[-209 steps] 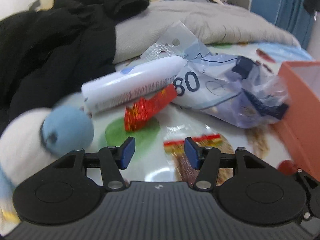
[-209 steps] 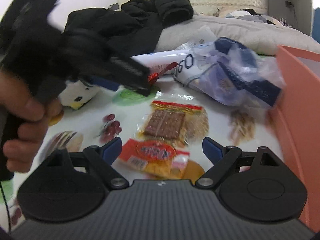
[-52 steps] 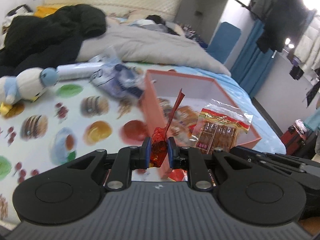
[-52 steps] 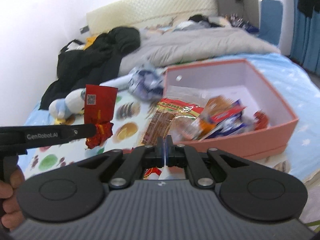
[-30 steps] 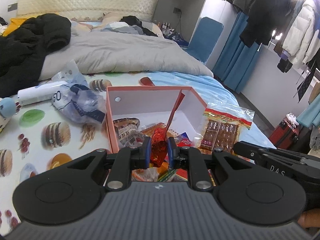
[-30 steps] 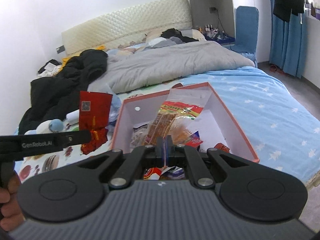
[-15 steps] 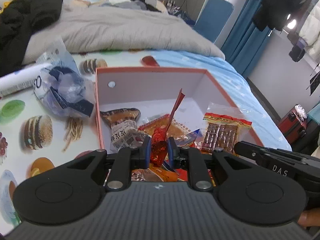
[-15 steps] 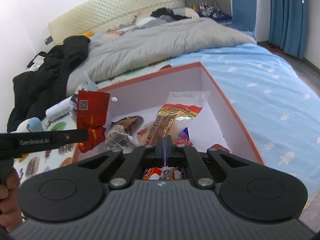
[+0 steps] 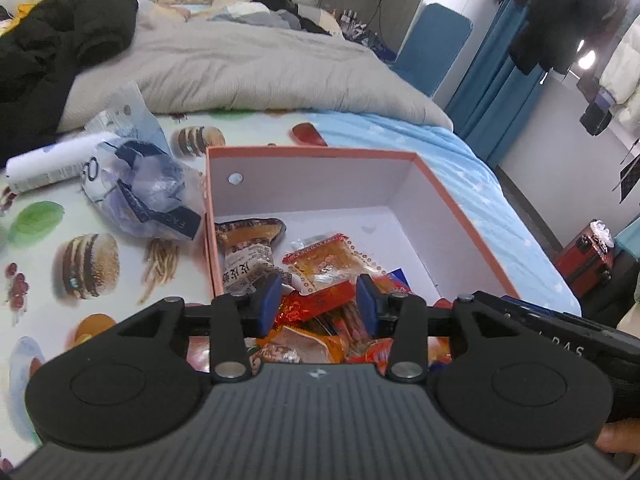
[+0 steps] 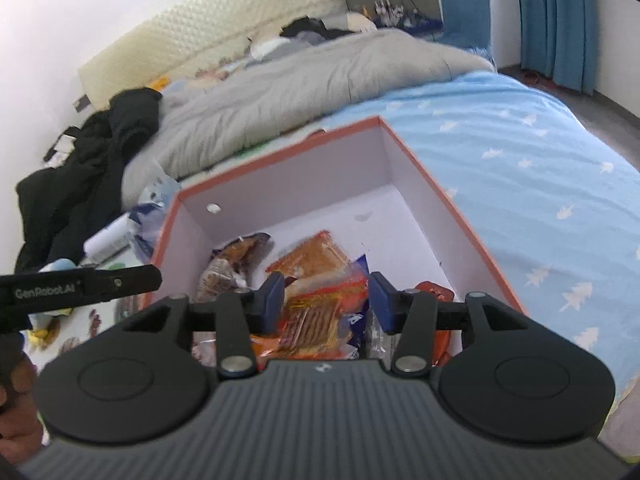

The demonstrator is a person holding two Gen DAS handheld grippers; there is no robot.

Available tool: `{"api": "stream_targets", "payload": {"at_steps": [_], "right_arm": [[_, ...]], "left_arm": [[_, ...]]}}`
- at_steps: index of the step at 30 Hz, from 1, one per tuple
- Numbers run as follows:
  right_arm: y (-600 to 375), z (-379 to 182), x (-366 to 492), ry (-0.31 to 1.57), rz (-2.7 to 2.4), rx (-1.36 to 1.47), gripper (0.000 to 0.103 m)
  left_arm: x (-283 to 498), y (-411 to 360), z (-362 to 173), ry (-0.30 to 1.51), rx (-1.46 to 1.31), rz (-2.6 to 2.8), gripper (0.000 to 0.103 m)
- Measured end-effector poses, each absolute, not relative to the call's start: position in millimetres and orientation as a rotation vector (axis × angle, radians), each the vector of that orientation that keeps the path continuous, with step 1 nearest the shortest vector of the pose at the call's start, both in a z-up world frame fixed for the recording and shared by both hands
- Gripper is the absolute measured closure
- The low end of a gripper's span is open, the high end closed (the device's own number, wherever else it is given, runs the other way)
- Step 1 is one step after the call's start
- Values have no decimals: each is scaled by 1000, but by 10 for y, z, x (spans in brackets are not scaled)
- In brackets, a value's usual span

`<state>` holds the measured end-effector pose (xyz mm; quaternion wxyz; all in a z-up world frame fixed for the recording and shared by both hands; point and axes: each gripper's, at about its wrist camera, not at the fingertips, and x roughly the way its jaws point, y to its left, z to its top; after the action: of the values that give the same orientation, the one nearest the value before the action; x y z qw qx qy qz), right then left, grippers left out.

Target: Organize snacks

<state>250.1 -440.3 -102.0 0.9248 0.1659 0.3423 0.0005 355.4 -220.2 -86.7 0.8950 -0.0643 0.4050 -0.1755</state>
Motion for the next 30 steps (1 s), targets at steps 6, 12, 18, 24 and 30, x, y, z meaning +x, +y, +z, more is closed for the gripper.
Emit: {"api": "stream_targets", "payload": {"at_steps": [6,12,18,24,30], "right_arm": [[-4365,-727,2185,649,-5,348,53],[-4245,-351,1743,594,-10,314,53],[-4107,-42,1252,532,-3,304,53],[-3949,169,757,462,-3,301,53],[-3837,250,374,429,-1,298,53]], "left_arm": [[3105,-2077,-456,772,-120,-374,56],[2536,-1939,-54,698,-121,-399,56],[1968,-1800,279,626,-104,-427,56],[1392,-1638,520,568,-101,-453,56],[906,-1492,623,537,-105,-456,56]]}}
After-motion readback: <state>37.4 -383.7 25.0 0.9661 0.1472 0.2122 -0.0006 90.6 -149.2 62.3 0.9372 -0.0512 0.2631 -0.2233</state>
